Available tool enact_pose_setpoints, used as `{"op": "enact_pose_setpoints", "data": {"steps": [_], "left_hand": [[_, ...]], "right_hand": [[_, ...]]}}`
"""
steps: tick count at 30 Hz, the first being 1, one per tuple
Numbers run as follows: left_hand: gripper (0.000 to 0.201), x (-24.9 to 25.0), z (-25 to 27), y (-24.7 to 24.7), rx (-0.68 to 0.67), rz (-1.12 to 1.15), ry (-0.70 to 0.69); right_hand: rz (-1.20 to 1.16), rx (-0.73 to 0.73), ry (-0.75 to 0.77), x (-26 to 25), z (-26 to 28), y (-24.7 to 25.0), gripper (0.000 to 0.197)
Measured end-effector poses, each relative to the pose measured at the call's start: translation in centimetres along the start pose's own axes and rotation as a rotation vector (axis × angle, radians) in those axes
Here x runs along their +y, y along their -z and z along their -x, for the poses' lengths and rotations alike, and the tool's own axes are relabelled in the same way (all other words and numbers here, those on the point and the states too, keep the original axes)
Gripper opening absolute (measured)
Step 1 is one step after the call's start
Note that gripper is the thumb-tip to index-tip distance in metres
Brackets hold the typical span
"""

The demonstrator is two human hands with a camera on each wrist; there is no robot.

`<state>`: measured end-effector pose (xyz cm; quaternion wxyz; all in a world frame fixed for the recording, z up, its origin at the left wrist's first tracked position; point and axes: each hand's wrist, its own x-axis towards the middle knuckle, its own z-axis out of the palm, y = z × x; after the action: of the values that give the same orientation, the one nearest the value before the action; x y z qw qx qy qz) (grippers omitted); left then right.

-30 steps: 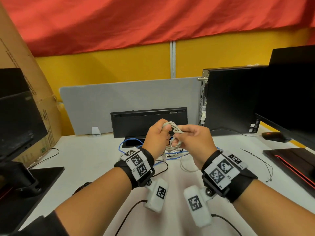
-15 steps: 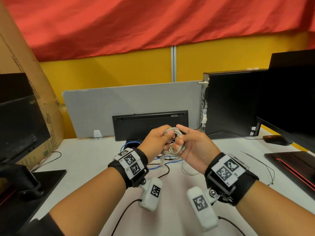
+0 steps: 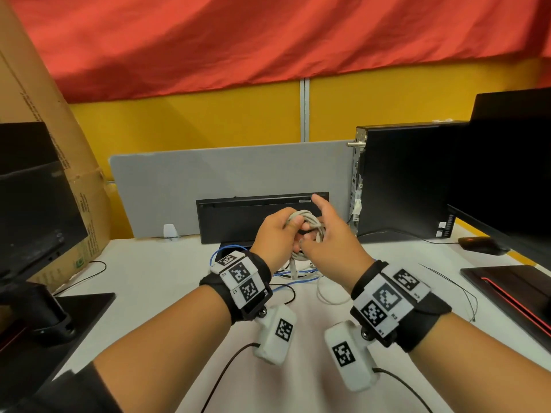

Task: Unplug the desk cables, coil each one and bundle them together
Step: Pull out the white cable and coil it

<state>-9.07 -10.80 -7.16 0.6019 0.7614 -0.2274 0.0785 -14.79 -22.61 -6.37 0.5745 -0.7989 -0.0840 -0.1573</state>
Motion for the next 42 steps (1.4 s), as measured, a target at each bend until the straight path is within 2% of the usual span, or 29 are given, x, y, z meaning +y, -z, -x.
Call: {"op": "enact_pose_setpoints", "data": {"steps": [2, 4, 6, 7, 11, 15, 19, 22, 25, 29, 34, 39, 42], "left_hand": [[0.023, 0.2, 0.0, 0.2, 0.061, -0.005, -0.018], [0.023, 0.3, -0.1, 0.5, 0.104, -0.021, -0.044], [0.022, 0.3, -0.2, 0.9, 0.161, -0.008, -0.049], [0.023, 0.4, -0.3, 1.3, 0.182, 0.026, -0.035], [0.026, 0.4, -0.5, 2.7, 0.175, 0.12, 0.037], [0.023, 0.3, -0.2, 2.7, 0.168, 0.061, 0.012], [0.022, 0.5, -0.1, 2.1, 0.157, 0.094, 0.023], [0.022, 0.4, -0.1, 1.7, 0.154, 0.135, 0.046], [0.024, -0.1, -0.2, 2.0, 0.22, 0.172, 0.106], [0.027, -1.1, -0.2, 2.9, 0.305, 0.167, 0.205], [0.029, -1.4, -0.5, 3.3, 0.335, 0.213, 0.253], [0.028, -1.0, -0.3, 3.4, 0.337, 0.345, 0.308], [0.027, -0.8, 0.1, 3.1, 0.323, 0.406, 0.331]], "right_hand": [[0.198, 0.153, 0.04, 0.2, 0.0, 0.0, 0.065], [0.318, 0.309, 0.036, 0.4, 0.2, 0.4, 0.04], [0.428, 0.371, 0.036, 0.6, 0.3, 0.9, 0.016], [0.444, 0.354, 0.043, 0.8, 0.4, 1.1, 0.012], [0.315, 0.262, 0.101, 1.0, 0.7, 1.5, 0.017], [0.273, 0.187, 0.108, 0.7, 0.6, 0.9, 0.015], [0.395, 0.128, 0.104, 0.3, 0.4, -0.4, 0.027], [0.447, 0.09, 0.1, 0.6, 0.3, -1.0, 0.023], [0.495, -0.001, 0.127, 0.7, 0.6, -1.2, 0.031], [0.52, -0.155, 0.218, -0.3, 1.5, -1.1, 0.028], [0.503, -0.195, 0.319, -0.1, 2.3, -1.5, 0.034], [0.649, -0.221, 0.317, 1.1, 1.9, -1.4, 0.043], [0.581, -0.235, 0.254, 1.6, 2.1, -1.9, 0.038]]}}
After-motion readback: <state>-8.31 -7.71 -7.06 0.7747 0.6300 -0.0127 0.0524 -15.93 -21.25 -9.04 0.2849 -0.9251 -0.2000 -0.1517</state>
